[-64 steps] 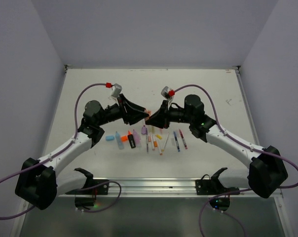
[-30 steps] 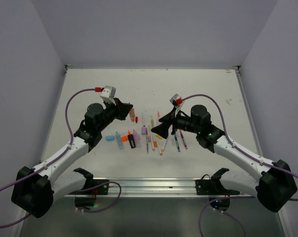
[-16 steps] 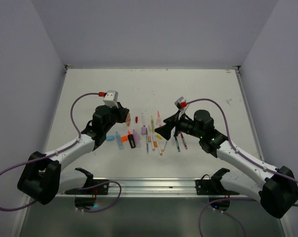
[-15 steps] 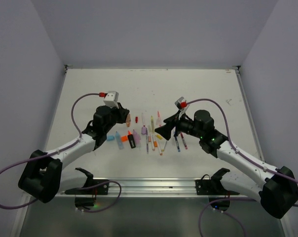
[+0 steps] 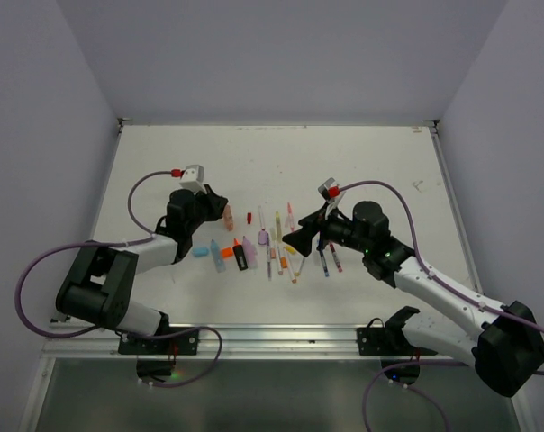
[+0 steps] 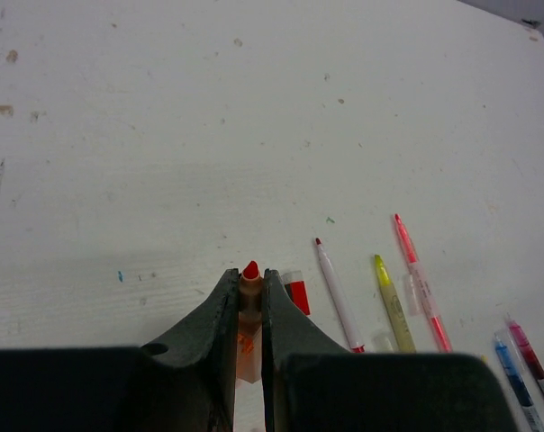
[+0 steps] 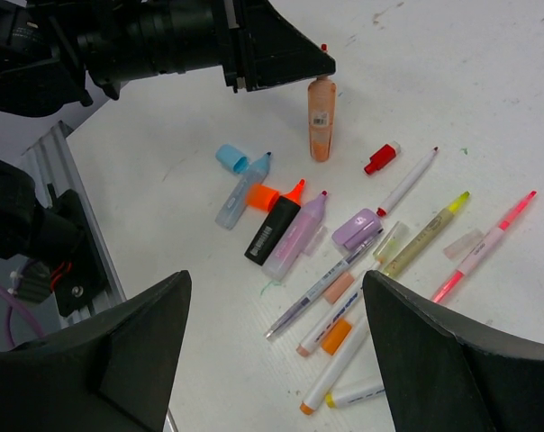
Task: Open the pen caps
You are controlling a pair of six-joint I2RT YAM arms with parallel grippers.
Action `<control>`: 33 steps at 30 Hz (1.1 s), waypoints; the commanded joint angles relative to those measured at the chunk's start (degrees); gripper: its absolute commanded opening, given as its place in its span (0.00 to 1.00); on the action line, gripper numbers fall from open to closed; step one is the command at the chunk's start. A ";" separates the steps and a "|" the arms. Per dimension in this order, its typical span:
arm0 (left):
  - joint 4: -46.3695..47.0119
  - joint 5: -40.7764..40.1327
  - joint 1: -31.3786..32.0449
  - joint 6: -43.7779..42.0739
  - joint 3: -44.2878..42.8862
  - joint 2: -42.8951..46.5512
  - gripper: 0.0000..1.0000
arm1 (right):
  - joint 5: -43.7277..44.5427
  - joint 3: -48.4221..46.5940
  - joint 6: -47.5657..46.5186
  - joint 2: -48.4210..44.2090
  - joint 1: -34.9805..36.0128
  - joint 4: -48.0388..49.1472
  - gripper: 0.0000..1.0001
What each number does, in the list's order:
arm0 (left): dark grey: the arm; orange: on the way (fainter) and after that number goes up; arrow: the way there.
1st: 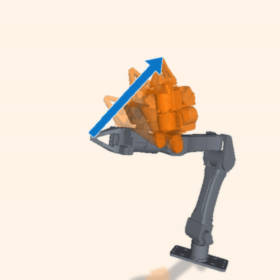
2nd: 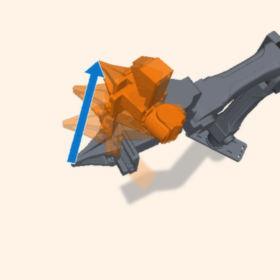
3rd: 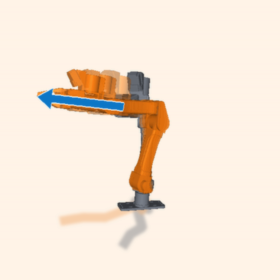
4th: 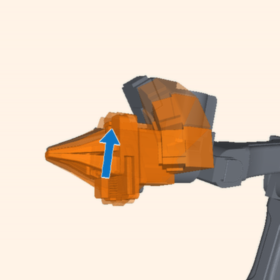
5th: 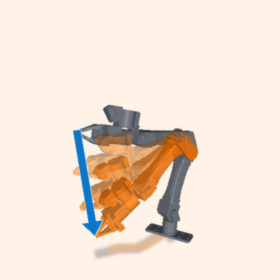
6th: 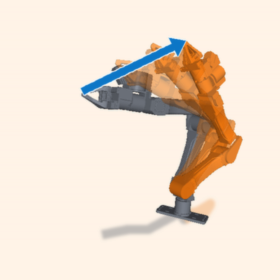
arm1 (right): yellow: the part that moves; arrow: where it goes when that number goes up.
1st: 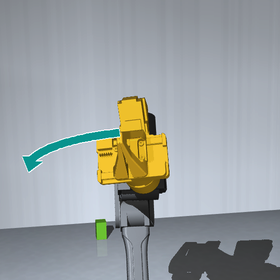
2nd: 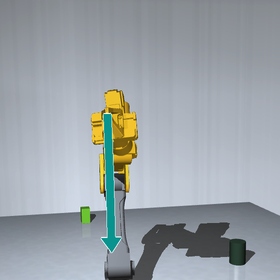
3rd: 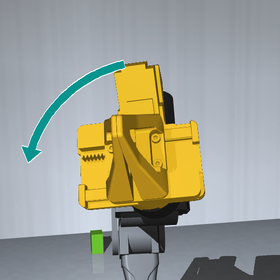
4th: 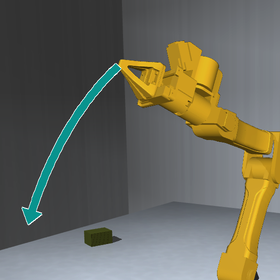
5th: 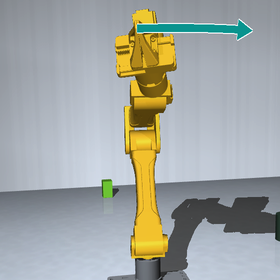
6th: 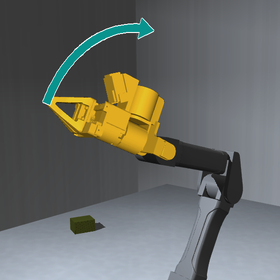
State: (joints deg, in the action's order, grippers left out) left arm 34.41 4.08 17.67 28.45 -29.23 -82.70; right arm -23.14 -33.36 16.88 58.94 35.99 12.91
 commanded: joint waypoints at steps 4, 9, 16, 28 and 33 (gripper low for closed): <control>2.86 2.16 -2.73 -2.60 -3.45 -4.58 0.03 | -1.21 -0.47 0.17 1.62 -0.04 3.00 0.81; 3.12 3.22 -3.26 -2.96 -4.51 -7.65 0.04 | -1.30 -0.47 -0.10 1.36 -0.04 2.83 0.81; 3.64 5.15 -3.70 -0.33 -4.43 -10.11 0.20 | -1.39 -0.74 -0.27 1.44 -0.04 2.30 0.81; 1.19 2.61 -5.45 4.95 -3.64 -8.63 0.71 | 1.24 -2.66 -1.15 0.48 -0.13 -1.74 0.81; -8.63 -2.03 -5.45 5.92 -6.52 0.49 0.87 | 14.23 -5.83 -1.50 -1.45 -0.04 -11.83 0.87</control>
State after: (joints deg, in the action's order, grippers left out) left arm 30.83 6.52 12.71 32.93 -32.08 -89.43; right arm -18.41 -35.14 16.47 59.83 36.01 7.16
